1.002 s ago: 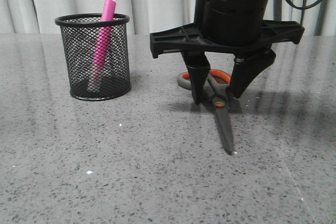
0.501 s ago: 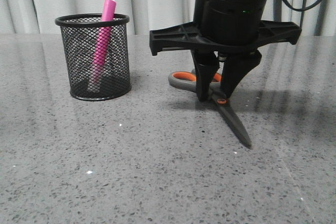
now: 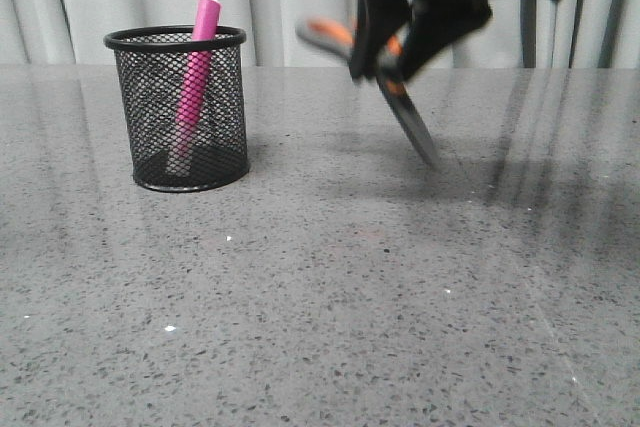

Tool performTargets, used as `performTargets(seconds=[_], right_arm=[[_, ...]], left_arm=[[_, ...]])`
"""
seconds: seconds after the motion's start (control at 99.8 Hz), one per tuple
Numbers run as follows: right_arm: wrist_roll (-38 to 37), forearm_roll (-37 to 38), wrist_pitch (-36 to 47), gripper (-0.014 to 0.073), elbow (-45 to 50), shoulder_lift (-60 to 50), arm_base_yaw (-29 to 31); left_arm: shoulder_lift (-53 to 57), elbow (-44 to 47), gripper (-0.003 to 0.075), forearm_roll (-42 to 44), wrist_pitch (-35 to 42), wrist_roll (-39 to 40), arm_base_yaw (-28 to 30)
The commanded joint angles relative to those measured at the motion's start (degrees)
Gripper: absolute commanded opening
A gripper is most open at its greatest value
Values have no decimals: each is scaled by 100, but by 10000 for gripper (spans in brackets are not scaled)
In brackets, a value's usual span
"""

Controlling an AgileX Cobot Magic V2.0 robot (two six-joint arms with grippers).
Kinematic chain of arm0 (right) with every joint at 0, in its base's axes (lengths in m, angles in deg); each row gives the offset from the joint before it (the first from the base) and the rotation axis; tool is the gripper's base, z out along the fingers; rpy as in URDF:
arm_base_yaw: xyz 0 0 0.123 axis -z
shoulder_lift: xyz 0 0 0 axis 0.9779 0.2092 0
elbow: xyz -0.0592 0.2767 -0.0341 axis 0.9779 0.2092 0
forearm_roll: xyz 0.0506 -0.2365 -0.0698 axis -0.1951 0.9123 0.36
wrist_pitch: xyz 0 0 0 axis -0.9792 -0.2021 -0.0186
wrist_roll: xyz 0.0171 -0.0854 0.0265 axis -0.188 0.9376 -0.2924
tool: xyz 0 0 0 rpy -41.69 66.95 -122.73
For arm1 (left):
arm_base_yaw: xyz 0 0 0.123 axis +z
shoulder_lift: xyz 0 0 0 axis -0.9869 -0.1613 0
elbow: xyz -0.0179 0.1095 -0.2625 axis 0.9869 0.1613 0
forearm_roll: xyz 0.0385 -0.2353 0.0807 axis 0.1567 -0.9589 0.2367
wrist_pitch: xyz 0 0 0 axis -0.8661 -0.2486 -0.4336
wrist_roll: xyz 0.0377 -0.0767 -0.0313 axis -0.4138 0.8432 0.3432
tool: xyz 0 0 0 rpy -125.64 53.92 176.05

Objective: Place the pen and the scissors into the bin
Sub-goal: 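Lift the scissors with the right gripper and carry them above the cup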

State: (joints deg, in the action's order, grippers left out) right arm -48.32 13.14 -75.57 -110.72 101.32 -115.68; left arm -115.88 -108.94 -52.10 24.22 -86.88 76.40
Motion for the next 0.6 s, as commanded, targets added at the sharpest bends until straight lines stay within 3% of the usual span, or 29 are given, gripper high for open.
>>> performTargets(seconds=[0.0,0.27,0.591], right_arm=[[-36,189,1050,-75,51,-593,34],[-36,502,4257,-75,829,-1075,34],[228,1131,7232,-75,829,-118,46]], left_arm=[[25,-153,-22,-103,404,59,6],[25,-153,-22,-103,471,59,6],[25,-153,-22,-103,484,59,6]])
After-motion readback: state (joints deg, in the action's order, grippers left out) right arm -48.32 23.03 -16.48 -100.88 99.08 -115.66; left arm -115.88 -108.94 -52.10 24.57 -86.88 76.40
